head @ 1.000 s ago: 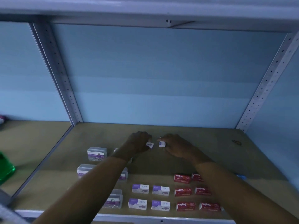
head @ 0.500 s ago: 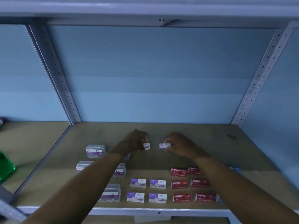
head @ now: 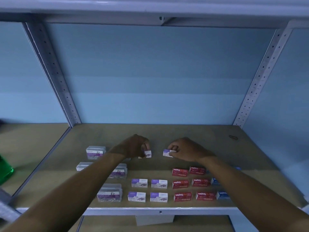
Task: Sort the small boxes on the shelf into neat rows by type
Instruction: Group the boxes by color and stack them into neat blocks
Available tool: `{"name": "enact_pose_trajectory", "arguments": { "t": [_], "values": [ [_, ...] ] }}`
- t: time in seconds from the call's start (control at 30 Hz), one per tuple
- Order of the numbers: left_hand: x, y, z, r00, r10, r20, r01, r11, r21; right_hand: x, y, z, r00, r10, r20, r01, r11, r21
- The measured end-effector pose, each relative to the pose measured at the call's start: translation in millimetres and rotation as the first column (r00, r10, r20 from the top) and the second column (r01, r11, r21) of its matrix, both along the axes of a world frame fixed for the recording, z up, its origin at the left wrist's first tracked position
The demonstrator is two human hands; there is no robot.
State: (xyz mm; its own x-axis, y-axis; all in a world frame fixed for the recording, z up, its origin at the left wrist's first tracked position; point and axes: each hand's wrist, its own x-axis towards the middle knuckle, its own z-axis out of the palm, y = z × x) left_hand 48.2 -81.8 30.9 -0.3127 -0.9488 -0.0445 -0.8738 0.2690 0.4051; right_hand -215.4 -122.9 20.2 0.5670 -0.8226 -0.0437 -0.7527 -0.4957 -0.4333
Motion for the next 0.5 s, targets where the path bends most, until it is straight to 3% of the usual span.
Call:
{"name": "enact_pose_trajectory", "arguments": {
  "t": [0.2,0.37,0.5],
  "values": [
    [-5,14,8,0.972,0.071,0.223,-0.027,0.981,-0.195,4,12,1,0.996,-0.081,-0.024,0.080,0.996,-0.043],
    [-1,32,21,0.974,0.025,0.227,0.028,0.974,-0.226,14,43,11,0.995,-0.095,-0.037,0.094,0.995,-0.017],
    [2,47,23,0.980,-0.034,0.198,0.066,0.984,-0.163,22,64,17,0.998,-0.026,-0.049,0.027,1.000,0.006]
  ]
}}
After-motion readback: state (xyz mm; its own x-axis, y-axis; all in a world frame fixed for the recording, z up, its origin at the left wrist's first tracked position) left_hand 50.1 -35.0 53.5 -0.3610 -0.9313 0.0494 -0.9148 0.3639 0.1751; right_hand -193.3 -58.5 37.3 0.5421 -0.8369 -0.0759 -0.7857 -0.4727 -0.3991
